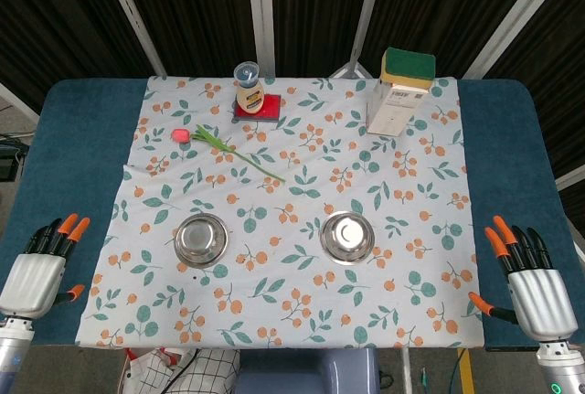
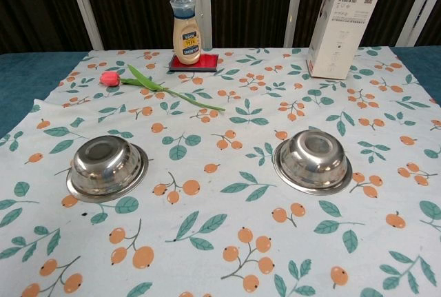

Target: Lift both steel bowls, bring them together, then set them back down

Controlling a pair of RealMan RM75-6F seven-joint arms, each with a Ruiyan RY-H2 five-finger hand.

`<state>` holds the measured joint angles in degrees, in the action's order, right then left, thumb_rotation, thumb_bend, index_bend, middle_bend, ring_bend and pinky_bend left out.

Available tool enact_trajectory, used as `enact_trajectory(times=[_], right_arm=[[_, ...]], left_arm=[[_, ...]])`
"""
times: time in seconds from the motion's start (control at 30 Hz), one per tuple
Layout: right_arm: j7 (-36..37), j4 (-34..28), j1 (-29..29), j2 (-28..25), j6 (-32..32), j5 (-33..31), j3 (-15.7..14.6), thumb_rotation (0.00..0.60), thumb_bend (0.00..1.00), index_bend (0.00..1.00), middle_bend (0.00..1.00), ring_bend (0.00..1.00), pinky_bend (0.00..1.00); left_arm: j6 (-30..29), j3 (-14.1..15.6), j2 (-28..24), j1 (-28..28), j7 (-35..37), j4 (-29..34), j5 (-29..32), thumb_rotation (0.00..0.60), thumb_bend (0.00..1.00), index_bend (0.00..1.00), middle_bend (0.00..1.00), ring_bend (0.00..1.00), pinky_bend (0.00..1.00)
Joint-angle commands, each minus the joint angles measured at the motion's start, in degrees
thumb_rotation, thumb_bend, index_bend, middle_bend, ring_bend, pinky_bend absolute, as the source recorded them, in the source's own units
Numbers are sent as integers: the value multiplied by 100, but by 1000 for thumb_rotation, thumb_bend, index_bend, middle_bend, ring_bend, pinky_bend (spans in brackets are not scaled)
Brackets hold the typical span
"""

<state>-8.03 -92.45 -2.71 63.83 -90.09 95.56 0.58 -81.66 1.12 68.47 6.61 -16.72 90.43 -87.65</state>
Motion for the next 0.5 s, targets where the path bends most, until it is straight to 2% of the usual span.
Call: enact_trajectory(times=[0.03,0.17,0.3,0.5], right_arm=[[-3,0,7,0,7,0,-12,449,154,0,0,0,0],[32,-2,25,-14,-13,23,-32,449,155,0,0,0,0],[165,-12,50,-63,-85,25,-20,449,155,0,0,0,0],[461,3,61,-173,-149,63,-24,450,155,0,0,0,0]], left_arm=[[-9,11,7,12,24,-1,-57,600,100,0,0,0,111],[58,22,58,117,188,-20,-228,600,100,0,0,0,113],[487,-73,146,412,230,61,-182,600,100,0,0,0,113],[1342,-495,564,1047,-723,350,350,600,107,0,0,0,114]])
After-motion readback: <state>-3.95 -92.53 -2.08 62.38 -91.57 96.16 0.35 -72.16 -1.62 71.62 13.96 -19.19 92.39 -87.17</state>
